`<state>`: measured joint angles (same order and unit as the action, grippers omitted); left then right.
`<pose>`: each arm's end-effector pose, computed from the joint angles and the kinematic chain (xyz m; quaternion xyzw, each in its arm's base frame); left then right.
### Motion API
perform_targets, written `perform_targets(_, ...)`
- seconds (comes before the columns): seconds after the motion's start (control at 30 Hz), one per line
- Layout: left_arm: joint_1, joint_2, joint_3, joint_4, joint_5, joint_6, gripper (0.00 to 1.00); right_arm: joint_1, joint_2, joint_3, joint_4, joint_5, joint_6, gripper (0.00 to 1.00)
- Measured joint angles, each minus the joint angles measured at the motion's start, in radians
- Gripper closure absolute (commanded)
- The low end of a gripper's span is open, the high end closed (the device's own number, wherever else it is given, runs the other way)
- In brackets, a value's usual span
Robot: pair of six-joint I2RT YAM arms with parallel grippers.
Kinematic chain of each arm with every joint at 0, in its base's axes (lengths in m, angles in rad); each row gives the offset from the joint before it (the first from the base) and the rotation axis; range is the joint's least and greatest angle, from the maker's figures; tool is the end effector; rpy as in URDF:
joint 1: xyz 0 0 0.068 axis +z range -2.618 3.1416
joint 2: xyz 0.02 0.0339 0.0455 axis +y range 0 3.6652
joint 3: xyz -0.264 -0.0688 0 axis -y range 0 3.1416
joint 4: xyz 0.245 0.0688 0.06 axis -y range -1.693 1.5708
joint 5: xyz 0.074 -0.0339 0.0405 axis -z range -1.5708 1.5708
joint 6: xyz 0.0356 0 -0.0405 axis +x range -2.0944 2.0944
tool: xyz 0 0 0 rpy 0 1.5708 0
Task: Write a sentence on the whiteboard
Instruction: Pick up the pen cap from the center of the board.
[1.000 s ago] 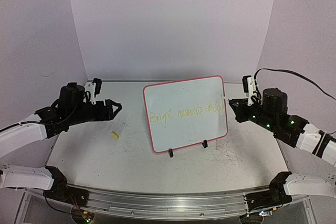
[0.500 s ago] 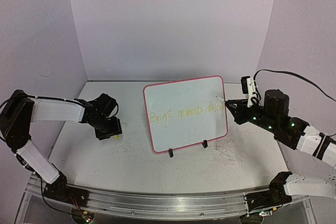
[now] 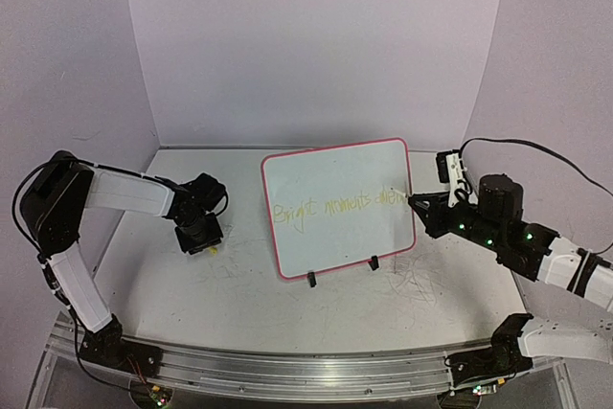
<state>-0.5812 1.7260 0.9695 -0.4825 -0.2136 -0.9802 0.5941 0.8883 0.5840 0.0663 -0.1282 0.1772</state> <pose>0.2679 -0.1670 0.1469 -0.2116 0.9577 -0.0409 0.1906 0.1727 0.1221 0.2764 -0.2011 0.7593 0.2787 0.5526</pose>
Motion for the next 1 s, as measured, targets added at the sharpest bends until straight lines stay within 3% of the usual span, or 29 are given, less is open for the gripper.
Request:
perform_targets(0.23,0.0,0.052,0.031,-0.036,-0.028,-0.075,0.73,0.0,0.0,-0.02,0.017,-0.017,0.008,1.0)
perform_targets(0.5,-0.003,0.08,0.06,-0.072,-0.073,-0.117,0.98,0.008,0.001,-0.027,0.035,-0.049,0.039,1.0)
perform_targets(0.67,0.0,0.054,0.045,-0.062,-0.077,-0.12,1.0,0.15,0.062,0.021,0.043,-0.007,0.064,1.0)
perform_targets(0.77,0.0,-0.043,0.006,-0.067,-0.077,-0.124,1.0,0.281,0.154,0.083,0.07,0.019,0.09,1.0)
perform_targets(1.0,0.0,-0.465,-0.05,0.023,-0.05,-0.181,1.0,0.544,0.495,0.316,0.171,0.14,0.132,1.0)
